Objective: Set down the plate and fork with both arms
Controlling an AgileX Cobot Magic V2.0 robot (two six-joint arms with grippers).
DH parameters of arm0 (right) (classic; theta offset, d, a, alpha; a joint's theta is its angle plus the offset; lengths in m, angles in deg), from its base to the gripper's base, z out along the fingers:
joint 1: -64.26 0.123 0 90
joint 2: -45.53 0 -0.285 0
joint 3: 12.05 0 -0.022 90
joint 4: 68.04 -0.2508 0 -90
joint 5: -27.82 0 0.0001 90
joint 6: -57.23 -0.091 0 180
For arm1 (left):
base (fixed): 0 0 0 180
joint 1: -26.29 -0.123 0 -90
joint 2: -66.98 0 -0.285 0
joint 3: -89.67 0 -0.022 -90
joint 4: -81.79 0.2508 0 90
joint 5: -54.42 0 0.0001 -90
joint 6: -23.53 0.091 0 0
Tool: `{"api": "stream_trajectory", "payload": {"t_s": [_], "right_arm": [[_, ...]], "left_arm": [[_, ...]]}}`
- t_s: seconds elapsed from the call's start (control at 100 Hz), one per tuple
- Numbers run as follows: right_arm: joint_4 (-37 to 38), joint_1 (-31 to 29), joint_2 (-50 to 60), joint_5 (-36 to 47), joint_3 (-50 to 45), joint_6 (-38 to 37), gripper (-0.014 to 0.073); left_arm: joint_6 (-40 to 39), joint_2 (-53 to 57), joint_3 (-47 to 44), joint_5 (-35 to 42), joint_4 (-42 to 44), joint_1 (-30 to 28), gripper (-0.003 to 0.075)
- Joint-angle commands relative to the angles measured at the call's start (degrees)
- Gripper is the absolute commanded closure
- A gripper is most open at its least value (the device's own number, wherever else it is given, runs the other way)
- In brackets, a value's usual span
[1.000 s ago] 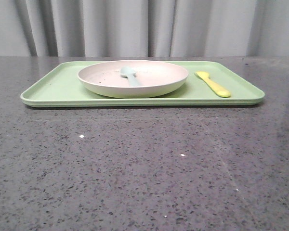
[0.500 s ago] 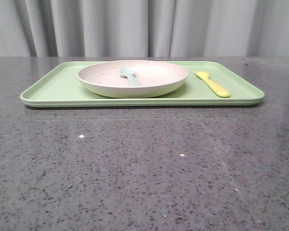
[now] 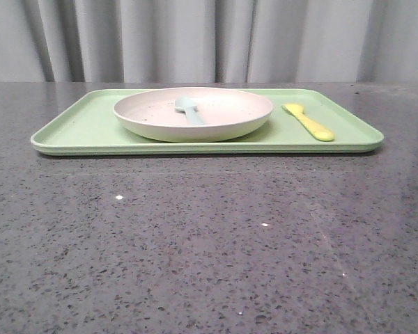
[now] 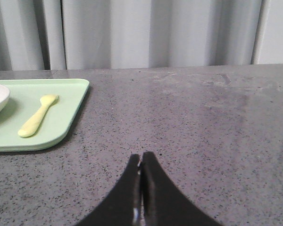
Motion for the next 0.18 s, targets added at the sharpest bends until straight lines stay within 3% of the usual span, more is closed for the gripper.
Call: {"api": "stream_trajectory", "payload": {"t_s": [0.0, 0.17], "right_arm": [[0.0, -0.4, 1.5, 3.9, 0.4, -0.2, 0.0662], [0.0, -0.4, 1.5, 3.9, 0.4, -0.2, 0.0662]], "left_arm": [[-0.3, 1.8, -0.7, 4.5, -0.2, -0.1, 0.0741], [-0.3, 1.8, -0.7, 4.5, -0.2, -0.1, 0.0741]]}}
